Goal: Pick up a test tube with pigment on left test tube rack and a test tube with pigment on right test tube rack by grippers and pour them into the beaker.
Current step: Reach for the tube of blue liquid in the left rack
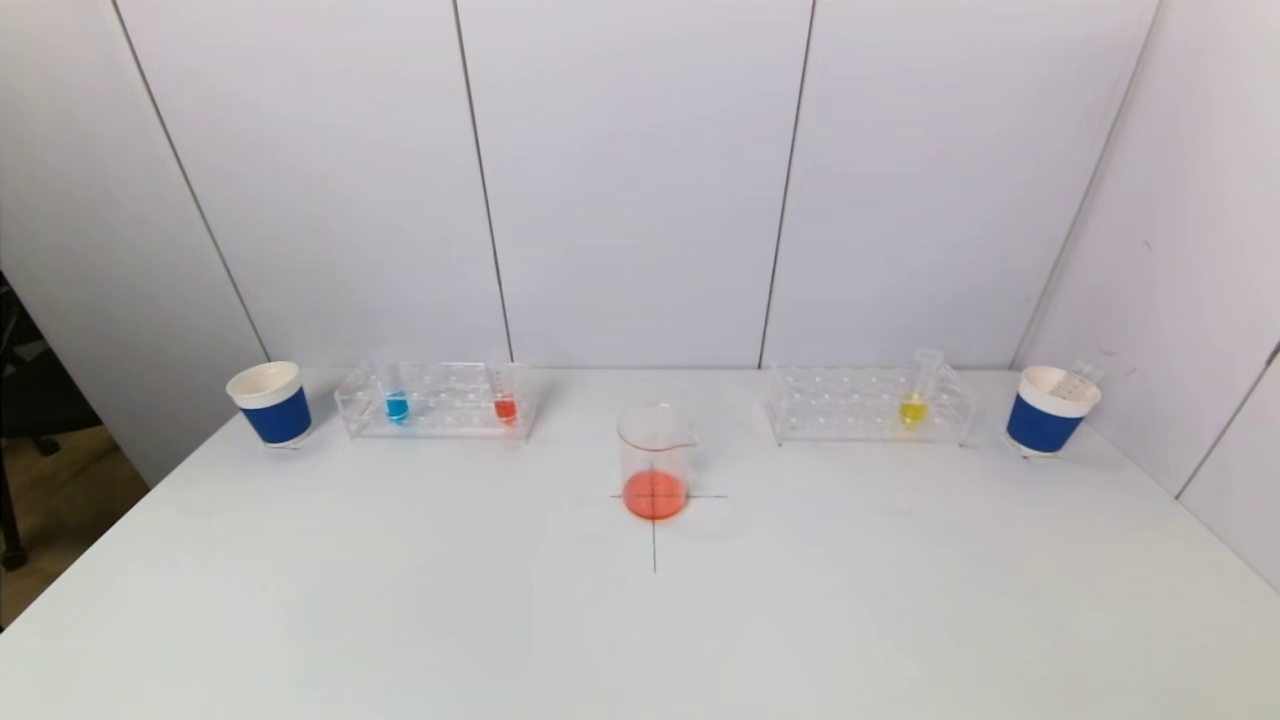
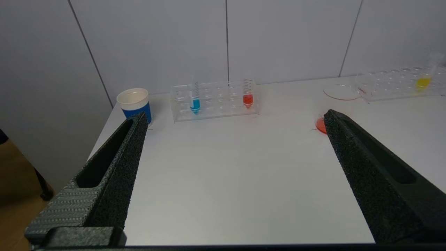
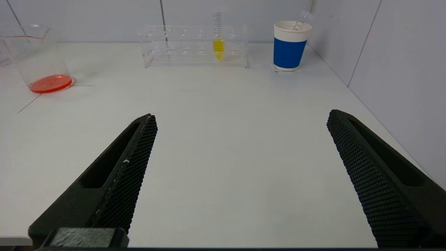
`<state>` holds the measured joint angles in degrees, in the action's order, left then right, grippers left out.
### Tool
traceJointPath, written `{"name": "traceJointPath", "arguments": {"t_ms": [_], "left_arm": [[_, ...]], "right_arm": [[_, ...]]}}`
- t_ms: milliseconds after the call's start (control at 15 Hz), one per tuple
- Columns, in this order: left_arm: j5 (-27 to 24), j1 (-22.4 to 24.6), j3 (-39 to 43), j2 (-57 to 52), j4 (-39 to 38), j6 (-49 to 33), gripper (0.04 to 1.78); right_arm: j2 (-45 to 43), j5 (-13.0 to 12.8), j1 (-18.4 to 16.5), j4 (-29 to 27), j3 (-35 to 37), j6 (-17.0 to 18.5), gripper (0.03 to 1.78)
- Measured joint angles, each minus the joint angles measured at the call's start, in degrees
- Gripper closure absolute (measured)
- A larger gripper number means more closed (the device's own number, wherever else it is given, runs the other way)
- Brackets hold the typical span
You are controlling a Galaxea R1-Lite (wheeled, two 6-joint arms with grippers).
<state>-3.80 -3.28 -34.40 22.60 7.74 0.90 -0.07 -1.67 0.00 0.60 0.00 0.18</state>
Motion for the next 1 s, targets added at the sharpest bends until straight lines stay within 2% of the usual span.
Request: {"name": "traceJointPath", "arguments": {"t_ms": [467, 1000], "left_arm": [[-0.2, -0.4, -1.9, 22.7, -19.7, -0.1, 0.06], [-0.5, 0.9, -3.4, 47.0, -38.7, -0.5, 0.06]], "right_arm": [[0.0, 0.0, 0.0, 0.0, 0.0, 0.0, 0.04], [0.0, 0.0, 0.0, 0.0, 0.0, 0.0, 0.04]]}}
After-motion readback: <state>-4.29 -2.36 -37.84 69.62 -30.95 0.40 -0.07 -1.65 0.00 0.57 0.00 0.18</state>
